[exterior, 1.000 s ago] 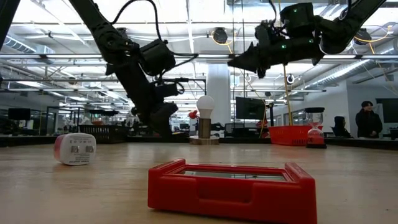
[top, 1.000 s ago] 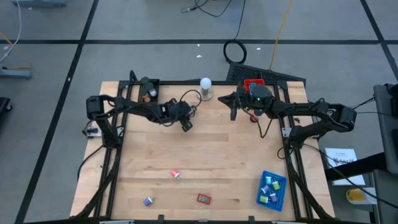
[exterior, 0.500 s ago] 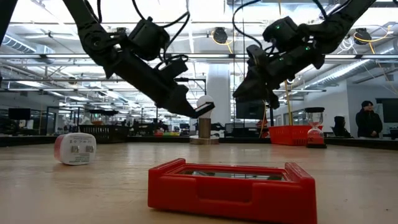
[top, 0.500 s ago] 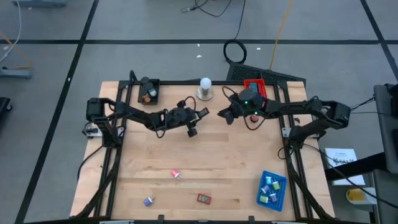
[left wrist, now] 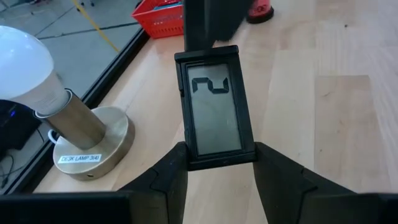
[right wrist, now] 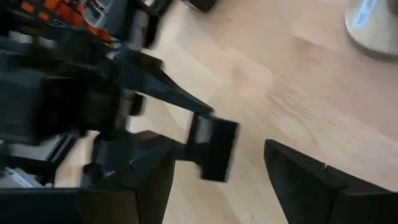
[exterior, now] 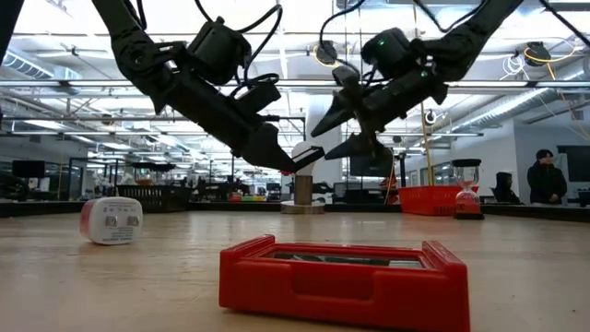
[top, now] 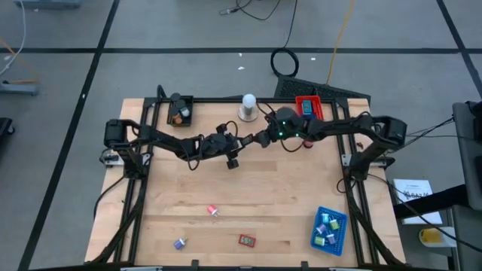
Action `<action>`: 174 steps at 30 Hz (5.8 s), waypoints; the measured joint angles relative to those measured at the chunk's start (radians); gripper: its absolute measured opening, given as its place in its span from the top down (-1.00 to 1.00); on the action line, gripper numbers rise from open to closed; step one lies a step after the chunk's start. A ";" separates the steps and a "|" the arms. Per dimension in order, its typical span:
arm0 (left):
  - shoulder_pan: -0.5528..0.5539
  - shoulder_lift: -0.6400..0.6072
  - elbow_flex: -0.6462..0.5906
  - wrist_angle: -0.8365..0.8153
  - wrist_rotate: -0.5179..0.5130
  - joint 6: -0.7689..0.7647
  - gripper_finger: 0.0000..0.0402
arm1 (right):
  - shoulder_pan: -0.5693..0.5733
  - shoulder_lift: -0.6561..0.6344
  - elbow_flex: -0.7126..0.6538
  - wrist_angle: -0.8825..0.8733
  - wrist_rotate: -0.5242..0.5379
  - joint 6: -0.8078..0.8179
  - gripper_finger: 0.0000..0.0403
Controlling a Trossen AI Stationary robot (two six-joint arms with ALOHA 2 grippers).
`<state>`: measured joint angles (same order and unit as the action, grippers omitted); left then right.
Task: Pick & Place Office items
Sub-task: Put the black digital clock into the red bin, then put the pink charger adapter into the blue bin
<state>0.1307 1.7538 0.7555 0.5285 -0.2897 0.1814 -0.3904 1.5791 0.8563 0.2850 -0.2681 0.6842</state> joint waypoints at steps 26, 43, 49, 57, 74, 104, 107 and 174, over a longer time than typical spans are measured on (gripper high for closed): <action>-0.003 -0.002 0.000 -0.013 0.000 -0.010 -0.10 | -0.006 0.166 -0.003 0.269 -0.101 0.048 0.74; 0.100 -0.158 0.000 -0.219 0.135 -0.089 -0.24 | -0.195 -0.229 -0.003 -0.244 -0.078 -0.258 0.69; 0.100 -0.153 0.000 -0.208 0.161 -0.066 0.03 | -0.470 -0.380 0.005 -0.635 -0.073 -0.404 0.75; 0.100 -0.152 0.000 -0.191 0.160 -0.052 0.33 | -0.721 -0.361 0.033 -0.836 -0.069 -0.495 0.70; 0.099 -0.152 0.000 -0.217 0.162 -0.053 0.54 | -0.737 -0.169 0.017 -0.758 -0.045 -0.483 0.70; 0.088 -0.136 -0.223 0.287 0.262 -0.165 0.54 | -0.619 -0.435 -0.036 -0.757 0.242 -0.628 0.42; 0.108 -0.139 -0.305 0.461 0.323 -0.198 0.54 | -0.546 -0.502 -0.098 -0.679 0.271 -0.644 0.71; -0.659 -0.029 0.107 -0.788 0.147 -0.415 -0.10 | 0.512 -0.569 -0.426 0.370 0.661 -0.645 1.00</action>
<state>-0.5281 1.7248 0.8627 -0.2599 -0.1426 -0.2340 0.1219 1.0100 0.4301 0.6551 0.3927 0.0395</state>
